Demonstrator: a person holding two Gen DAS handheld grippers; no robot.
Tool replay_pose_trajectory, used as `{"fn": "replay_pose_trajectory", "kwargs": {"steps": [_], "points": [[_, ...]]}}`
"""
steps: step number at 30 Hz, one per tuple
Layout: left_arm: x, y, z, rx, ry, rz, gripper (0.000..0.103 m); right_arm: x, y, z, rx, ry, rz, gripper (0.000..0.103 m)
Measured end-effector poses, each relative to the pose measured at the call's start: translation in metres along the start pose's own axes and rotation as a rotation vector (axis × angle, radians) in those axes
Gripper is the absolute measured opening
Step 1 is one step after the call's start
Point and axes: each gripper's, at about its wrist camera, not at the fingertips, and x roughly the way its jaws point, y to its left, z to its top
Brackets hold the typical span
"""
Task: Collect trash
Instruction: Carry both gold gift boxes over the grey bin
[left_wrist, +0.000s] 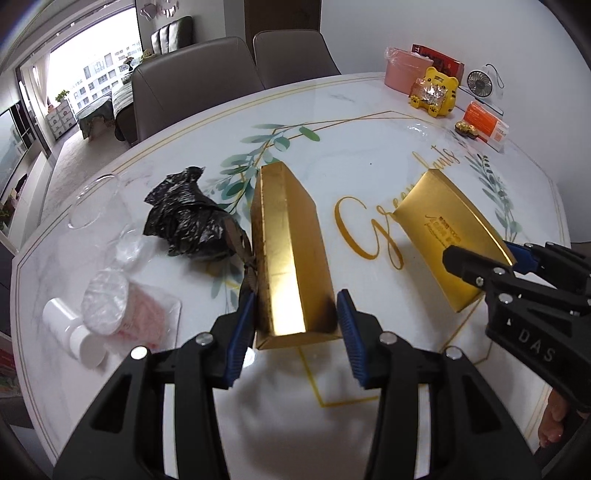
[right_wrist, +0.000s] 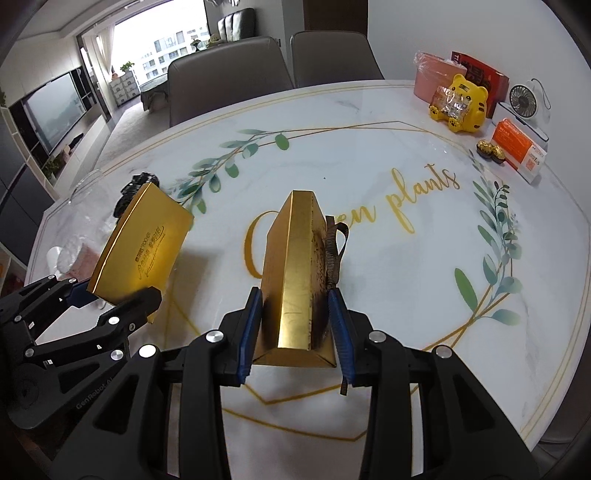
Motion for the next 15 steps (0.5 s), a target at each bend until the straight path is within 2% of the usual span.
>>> {"fn": "replay_pose_trajectory", "kwargs": {"steps": [8,15], "points": [[-0.078,0.017,-0.034,-0.068,-0.038,0.082,0.045,-0.054,0.035,-0.017,-0.087,-0.013,0.114,0.035],[-0.144,0.056,-0.087,-0.209,-0.056,0.186,0.045,-0.093,0.097,-0.029,-0.237,-0.035,0.235,0.035]]}}
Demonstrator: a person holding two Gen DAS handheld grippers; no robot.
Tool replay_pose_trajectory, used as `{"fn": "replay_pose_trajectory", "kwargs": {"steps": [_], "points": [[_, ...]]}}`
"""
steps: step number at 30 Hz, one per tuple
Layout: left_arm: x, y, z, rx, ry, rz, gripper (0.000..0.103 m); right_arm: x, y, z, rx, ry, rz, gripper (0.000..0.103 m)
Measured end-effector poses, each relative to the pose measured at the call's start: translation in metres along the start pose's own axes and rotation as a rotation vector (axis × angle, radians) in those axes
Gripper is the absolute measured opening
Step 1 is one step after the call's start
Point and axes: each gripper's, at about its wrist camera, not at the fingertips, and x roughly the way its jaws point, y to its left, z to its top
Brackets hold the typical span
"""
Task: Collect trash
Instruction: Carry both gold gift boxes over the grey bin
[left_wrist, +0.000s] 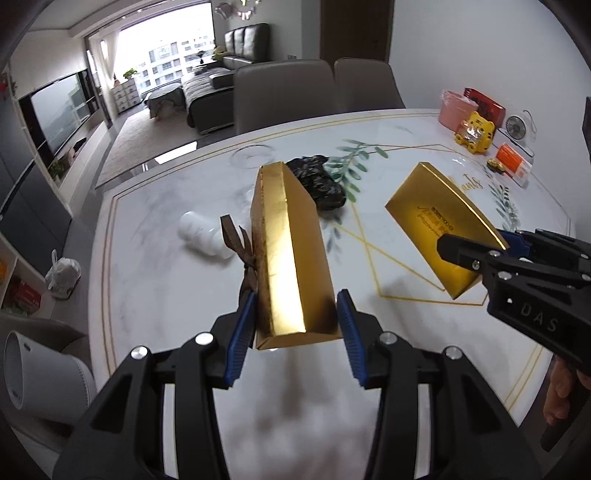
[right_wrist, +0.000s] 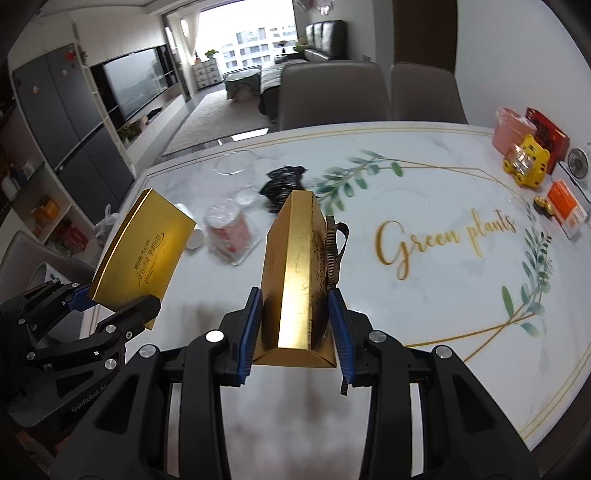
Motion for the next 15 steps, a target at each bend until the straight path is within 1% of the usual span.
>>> {"fn": "replay_pose_trajectory", "kwargs": {"steps": [2,8,11,15], "points": [[-0.015,0.021,-0.013,-0.045,-0.005,0.030,0.045,-0.003,0.023,0.001,-0.045,-0.005,0.031,0.035],[-0.060,0.094,-0.050,-0.199,-0.029,0.114,0.045,-0.006,0.117,-0.001,-0.206,-0.001,0.133,0.035],[-0.085,0.138,-0.072,-0.268,-0.055,0.157,0.045,-0.008,0.171,-0.007,-0.278,-0.005,0.173,0.035],[-0.121,0.207,-0.109,-0.334,-0.081,0.205,0.045,-0.012,0.257,-0.019,-0.344,-0.019,0.220,0.035]]}}
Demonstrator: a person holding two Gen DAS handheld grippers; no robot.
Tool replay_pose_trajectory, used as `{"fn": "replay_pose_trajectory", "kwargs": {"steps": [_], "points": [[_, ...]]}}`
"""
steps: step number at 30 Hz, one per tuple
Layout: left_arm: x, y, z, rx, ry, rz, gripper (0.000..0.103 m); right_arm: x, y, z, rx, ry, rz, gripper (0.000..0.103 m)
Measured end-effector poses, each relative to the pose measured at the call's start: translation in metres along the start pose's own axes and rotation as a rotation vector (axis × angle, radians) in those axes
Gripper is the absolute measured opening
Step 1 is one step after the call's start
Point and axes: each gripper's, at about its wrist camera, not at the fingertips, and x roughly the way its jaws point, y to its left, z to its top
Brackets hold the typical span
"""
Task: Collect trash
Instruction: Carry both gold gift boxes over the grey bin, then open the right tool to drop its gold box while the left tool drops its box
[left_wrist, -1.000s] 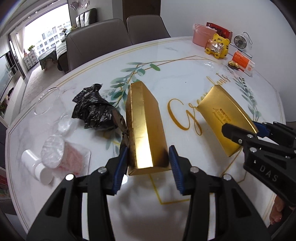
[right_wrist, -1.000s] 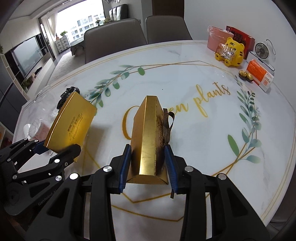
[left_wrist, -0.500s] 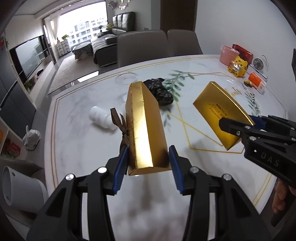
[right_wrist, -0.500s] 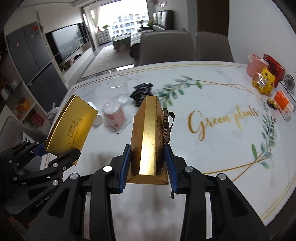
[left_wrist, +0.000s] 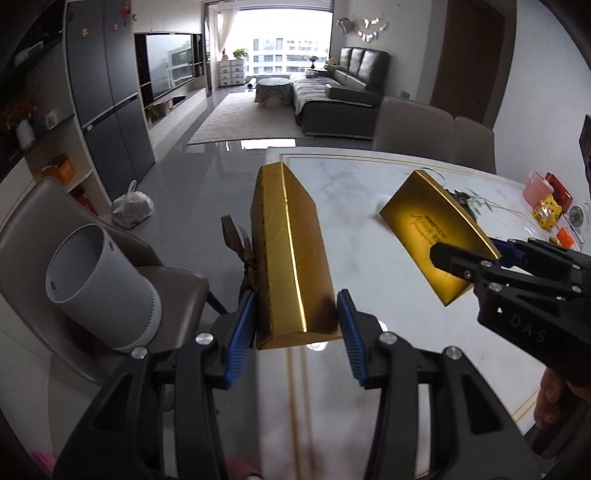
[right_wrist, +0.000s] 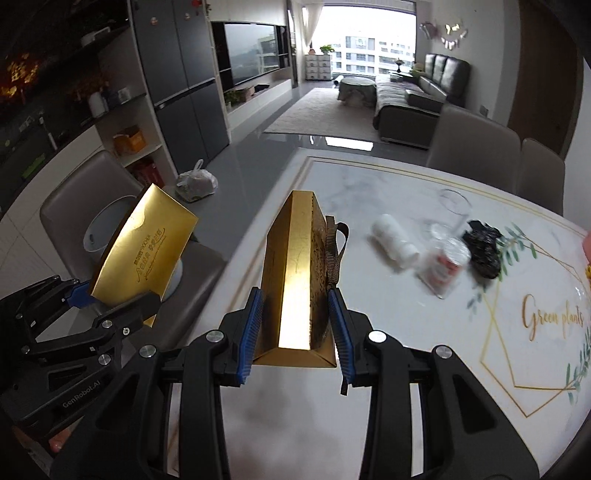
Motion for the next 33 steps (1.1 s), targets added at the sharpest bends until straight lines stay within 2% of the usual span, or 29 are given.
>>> {"fn": "replay_pose_trajectory", "kwargs": {"steps": [4,9,14,19,24,29,33], "points": [[-0.024,0.085,-0.011,-0.040,-0.013,0.045,0.045,0.012,0.093,0.010,-0.028,-0.007,0.056,0.035],[-0.046,0.190,-0.031,-0.102,-0.011,0.146,0.045,0.037,0.210,0.016,-0.081,0.012,0.172,0.035],[-0.055,0.267,-0.044,-0.201,0.012,0.236,0.045,0.060,0.294,0.026,-0.164,0.052,0.257,0.035],[-0.052,0.325,-0.042,-0.277,0.019,0.286,0.045,0.084,0.339,0.049,-0.214,0.063,0.288,0.035],[-0.034,0.365,-0.018,-0.285,0.028,0.302,0.045,0.117,0.363,0.082,-0.226,0.063,0.316,0.035],[-0.009,0.401,0.007,-0.276,0.030,0.273,0.045,0.151,0.391,0.117,-0.242,0.065,0.314,0.035],[0.009,0.428,0.015,-0.268,0.045,0.233,0.045,0.175,0.409,0.138,-0.236,0.086,0.281,0.036]]}}
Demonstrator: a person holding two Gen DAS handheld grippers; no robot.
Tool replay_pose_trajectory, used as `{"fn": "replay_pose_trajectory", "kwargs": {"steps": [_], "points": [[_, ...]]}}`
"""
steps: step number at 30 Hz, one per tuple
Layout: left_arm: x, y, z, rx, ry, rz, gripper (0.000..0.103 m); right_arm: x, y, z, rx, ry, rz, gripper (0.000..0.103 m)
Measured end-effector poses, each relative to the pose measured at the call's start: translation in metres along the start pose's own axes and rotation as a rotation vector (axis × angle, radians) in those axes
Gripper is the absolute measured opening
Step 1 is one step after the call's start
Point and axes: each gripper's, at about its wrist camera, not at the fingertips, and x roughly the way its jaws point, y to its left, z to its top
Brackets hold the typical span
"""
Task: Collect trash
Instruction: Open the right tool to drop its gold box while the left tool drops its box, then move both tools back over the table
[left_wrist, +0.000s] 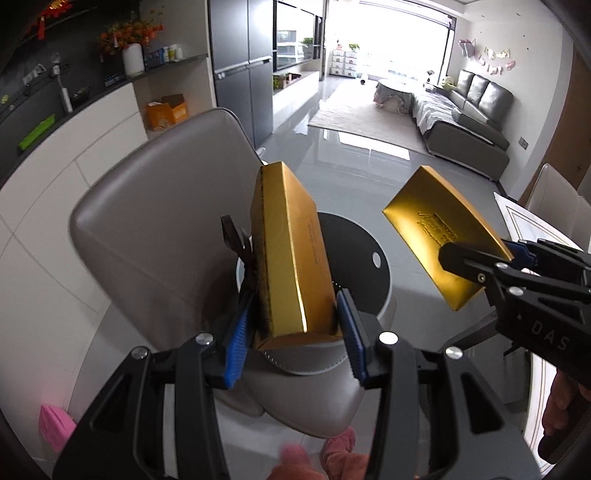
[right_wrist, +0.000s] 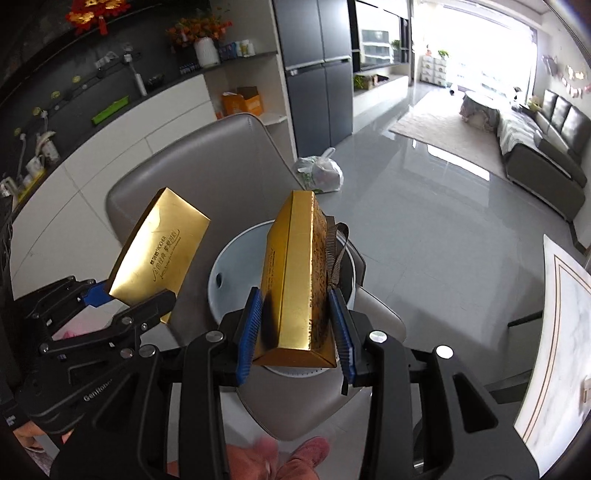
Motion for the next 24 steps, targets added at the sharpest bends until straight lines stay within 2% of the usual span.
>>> {"fn": "replay_pose_trajectory", "kwargs": {"steps": [4,7,11,16,24], "points": [[0.022,0.012,0.011,0.055,0.013,-0.051,0.045,0.025,0.010,0.016,0.012,0.020,-0.058,0.038],[0.038,0.024,0.018,0.093,0.048,-0.098,0.046,0.039,0.019,0.021,0.070,0.033,-0.084,0.038],[0.052,0.032,0.023,0.147,0.085,-0.115,0.049,0.049,0.025,0.024,0.089,0.051,-0.119,0.040],[0.056,0.037,0.024,0.183,0.100,-0.144,0.063,0.047,0.025,0.024,0.119,0.054,-0.156,0.040],[0.059,0.021,0.030,0.249,0.115,-0.216,0.065,0.031,0.015,0.017,0.200,0.035,-0.232,0.040]]}}
